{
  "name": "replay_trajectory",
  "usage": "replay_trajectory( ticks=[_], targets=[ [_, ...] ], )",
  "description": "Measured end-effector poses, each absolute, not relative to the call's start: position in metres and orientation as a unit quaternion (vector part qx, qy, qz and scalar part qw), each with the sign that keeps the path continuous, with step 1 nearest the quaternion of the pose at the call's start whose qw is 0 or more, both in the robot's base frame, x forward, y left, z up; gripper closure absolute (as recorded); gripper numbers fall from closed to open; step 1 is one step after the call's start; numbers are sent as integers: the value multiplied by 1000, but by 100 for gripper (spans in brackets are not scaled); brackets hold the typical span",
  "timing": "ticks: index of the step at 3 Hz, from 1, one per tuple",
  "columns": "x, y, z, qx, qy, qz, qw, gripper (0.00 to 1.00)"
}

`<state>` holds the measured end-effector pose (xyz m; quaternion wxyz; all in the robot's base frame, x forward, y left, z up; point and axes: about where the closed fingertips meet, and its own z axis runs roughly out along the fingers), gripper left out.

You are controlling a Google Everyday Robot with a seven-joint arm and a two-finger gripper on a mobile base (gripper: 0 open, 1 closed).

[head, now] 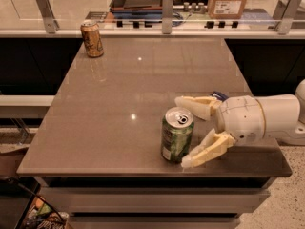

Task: Move green can near orange can

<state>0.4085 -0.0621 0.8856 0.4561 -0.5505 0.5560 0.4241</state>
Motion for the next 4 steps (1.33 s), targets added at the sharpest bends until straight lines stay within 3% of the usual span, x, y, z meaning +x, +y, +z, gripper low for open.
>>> replay_trajectory(
  ticks=[3, 4],
  targets=[
    [407, -56, 888, -556, 552, 425, 454, 85],
    [406, -54, 889, -557, 551, 425, 453, 100]
  ],
)
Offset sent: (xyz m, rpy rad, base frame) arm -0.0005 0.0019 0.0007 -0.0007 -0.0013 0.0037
